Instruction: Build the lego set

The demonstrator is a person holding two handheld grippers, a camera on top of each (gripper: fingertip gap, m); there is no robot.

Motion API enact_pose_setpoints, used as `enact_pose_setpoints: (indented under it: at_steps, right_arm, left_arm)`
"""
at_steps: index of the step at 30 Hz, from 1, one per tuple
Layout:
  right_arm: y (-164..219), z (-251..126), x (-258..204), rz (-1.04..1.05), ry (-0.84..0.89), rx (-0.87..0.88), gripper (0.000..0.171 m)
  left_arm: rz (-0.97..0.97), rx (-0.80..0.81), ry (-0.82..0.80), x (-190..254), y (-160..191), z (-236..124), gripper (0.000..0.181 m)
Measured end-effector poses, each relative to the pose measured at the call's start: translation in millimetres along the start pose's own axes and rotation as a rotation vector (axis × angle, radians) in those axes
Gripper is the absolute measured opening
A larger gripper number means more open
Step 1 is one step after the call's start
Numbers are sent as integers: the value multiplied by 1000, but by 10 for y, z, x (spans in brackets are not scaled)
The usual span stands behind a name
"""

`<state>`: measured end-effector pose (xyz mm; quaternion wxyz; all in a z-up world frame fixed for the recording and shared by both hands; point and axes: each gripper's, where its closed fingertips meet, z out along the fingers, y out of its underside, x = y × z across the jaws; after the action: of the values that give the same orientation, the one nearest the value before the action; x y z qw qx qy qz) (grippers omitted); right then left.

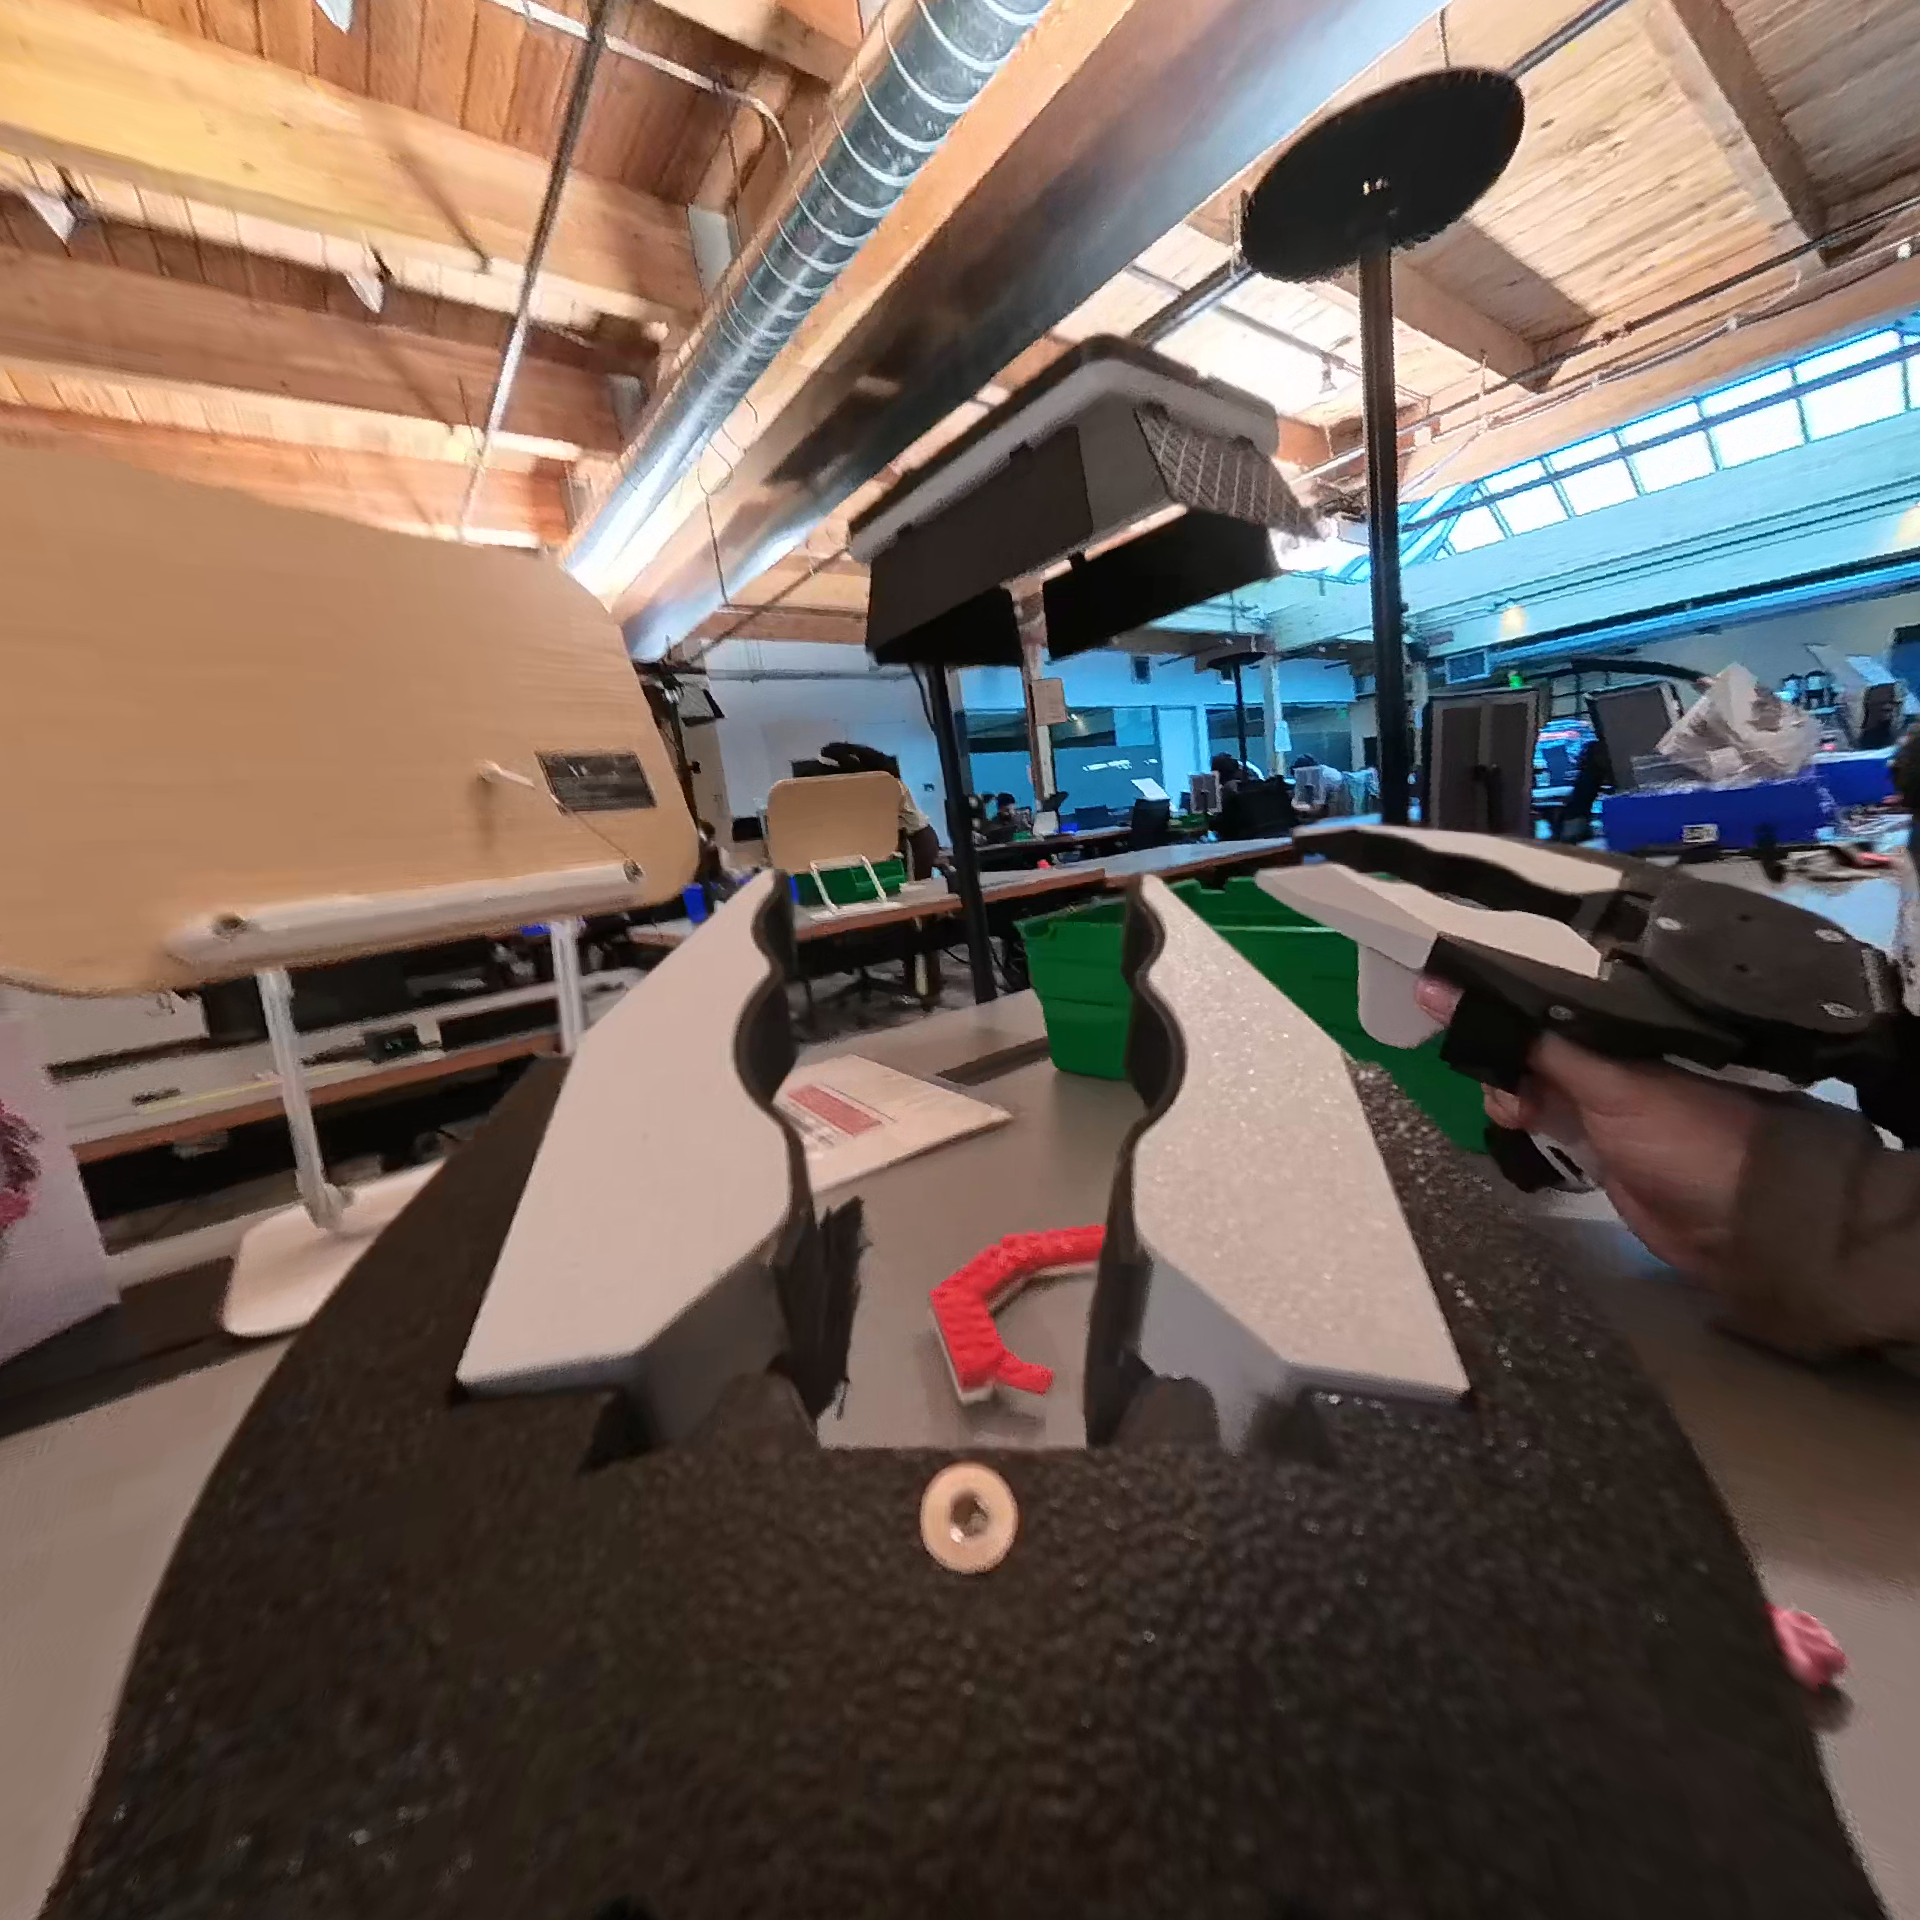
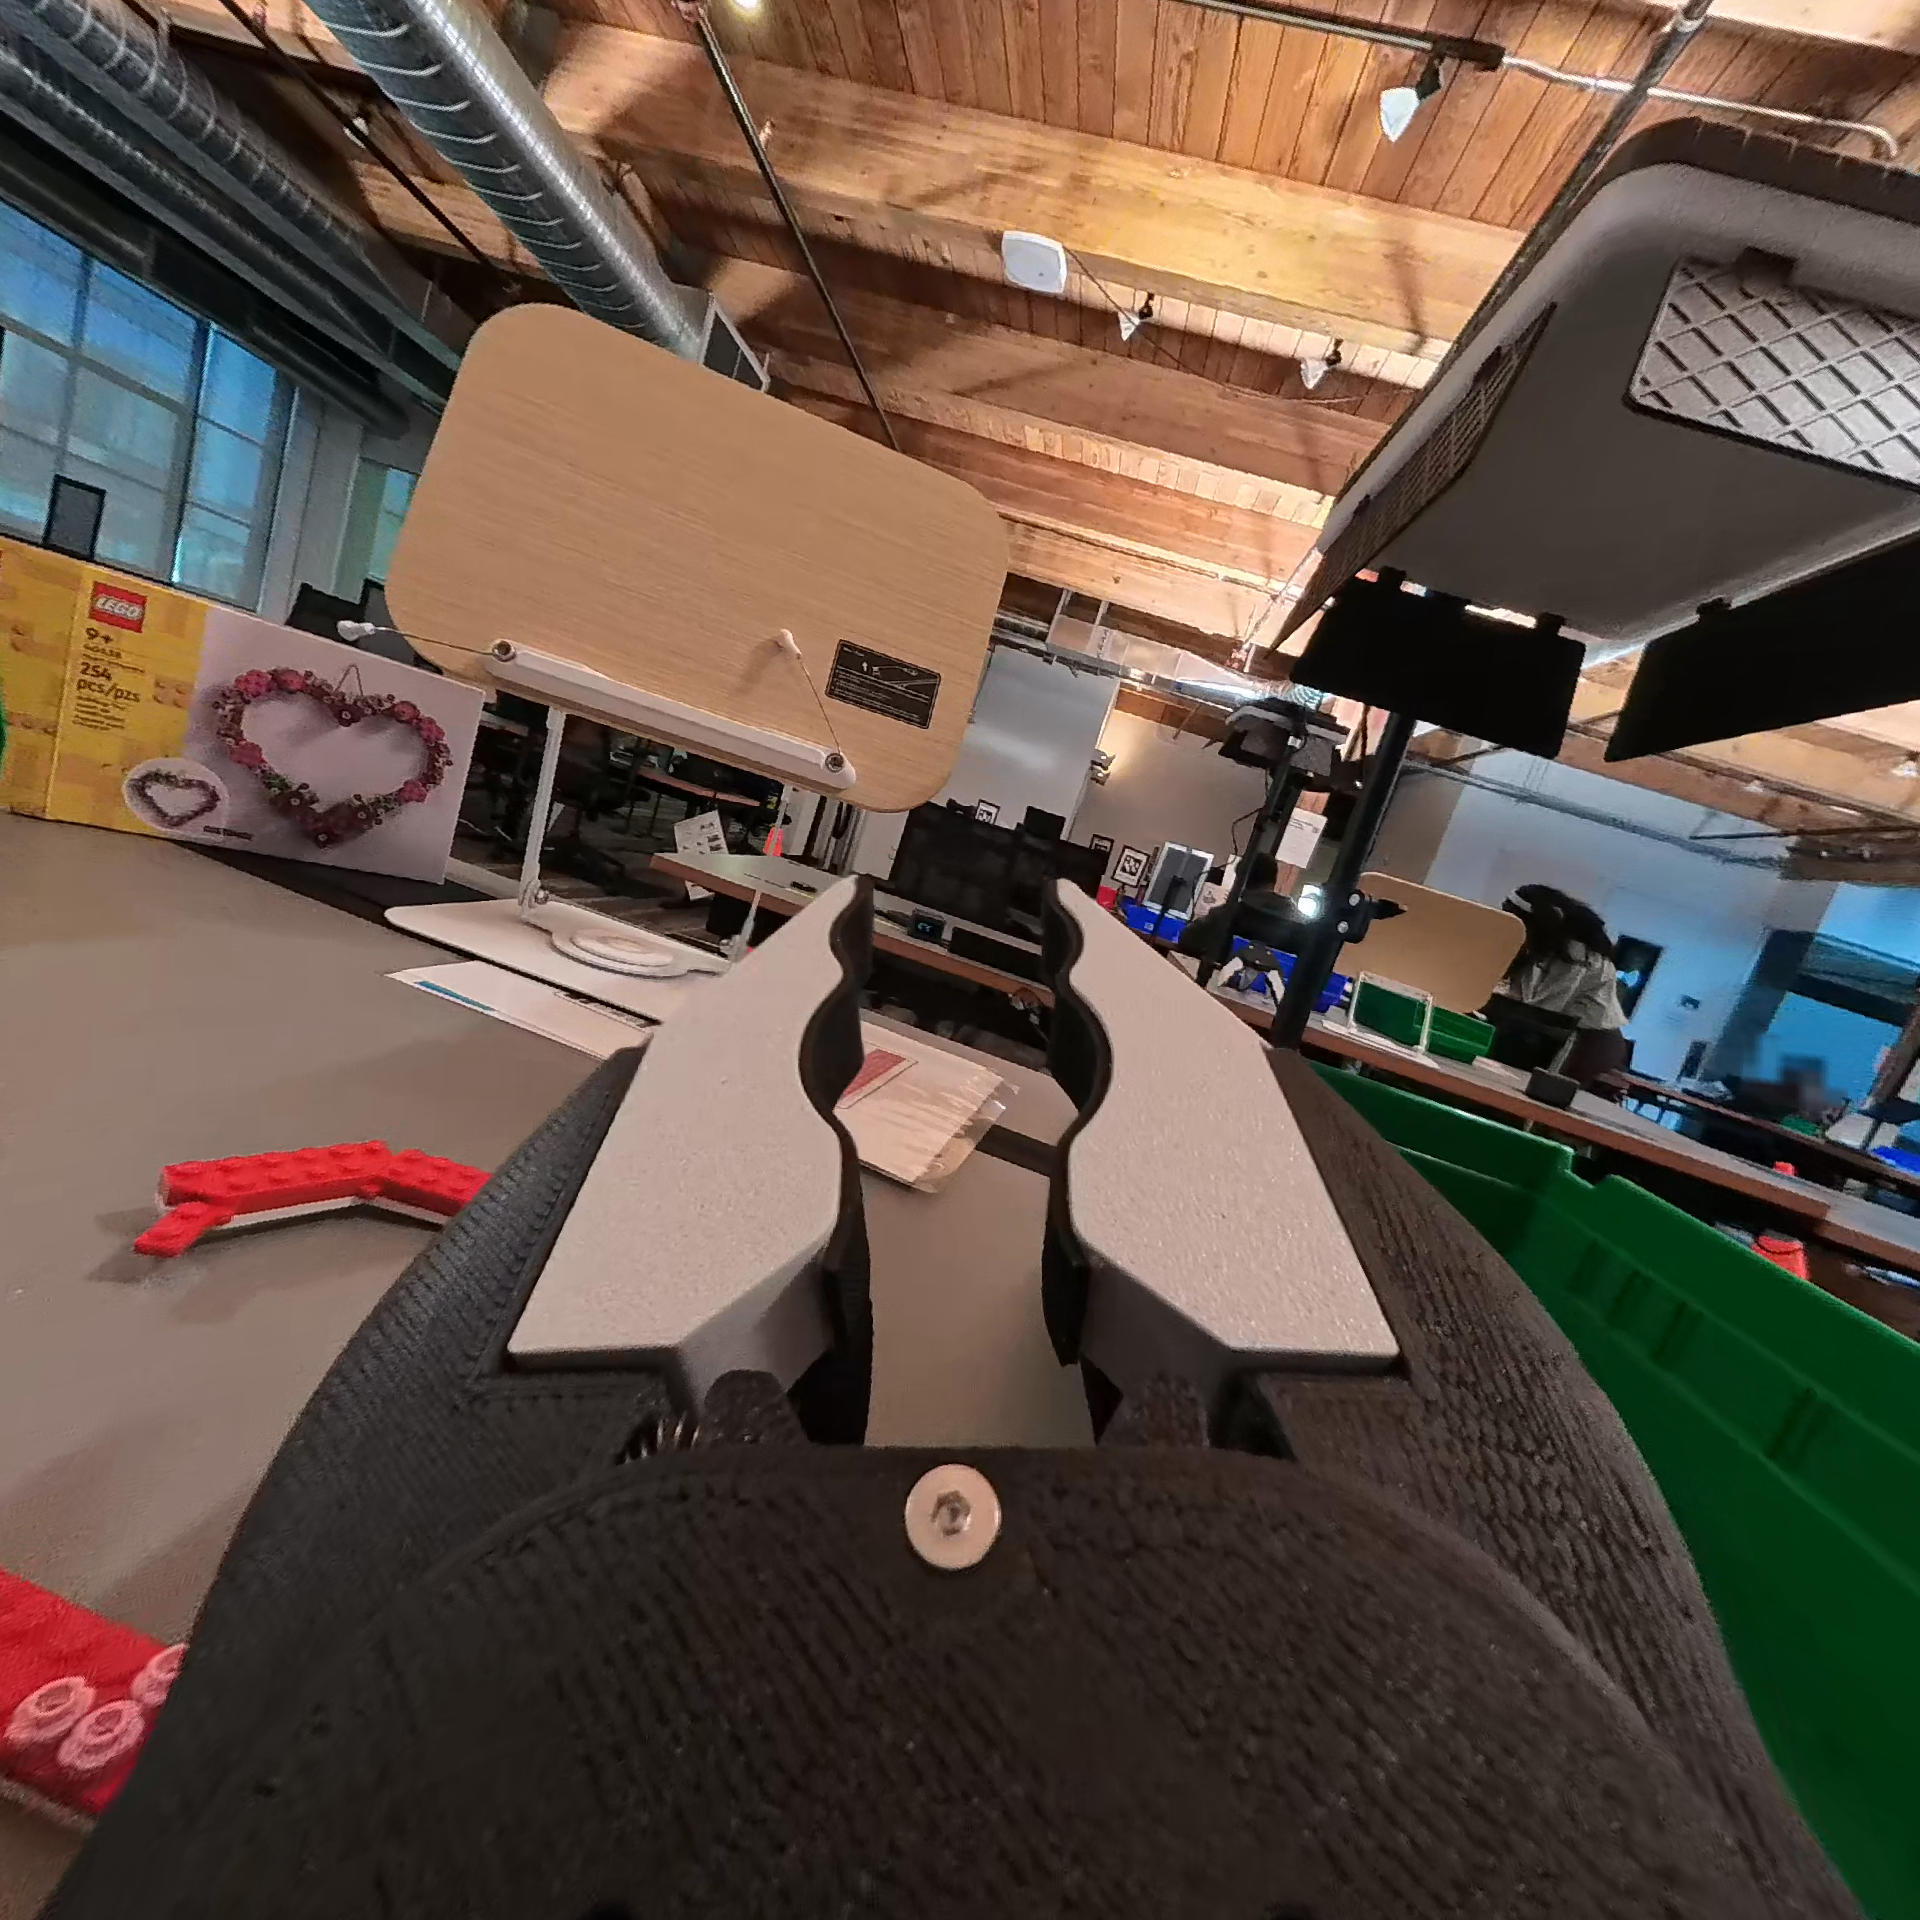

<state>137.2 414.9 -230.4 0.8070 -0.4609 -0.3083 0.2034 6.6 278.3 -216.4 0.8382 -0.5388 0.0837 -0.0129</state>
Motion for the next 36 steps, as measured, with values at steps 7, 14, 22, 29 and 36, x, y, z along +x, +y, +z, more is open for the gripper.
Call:
enact_pose_setpoints:
  at_steps: [7, 14, 22, 29, 36]
  right_arm:
    - [29, 4, 60, 17, 27, -12, 30]
    - [25, 17, -284, 14, -201, 1, 32]
    - [-77, -134, -367, -14, -356, 88, 32]
    - [-97, -172, -268, 20, -312, 76, 31]
    - [-169, -219, -301, 31, -330, 91, 31]
  left_arm:
    - [129, 171, -136, -286, -707, -315, 62]
    - [147, 113, 305, 1026, -533, -552, 61]
    - [98, 64, 702, 1899, -300, -785, 59]
    - [-105, -17, 629, 1500, -228, -658, 57]
    - [-144, -42, 618, 1355, -193, -679, 50]
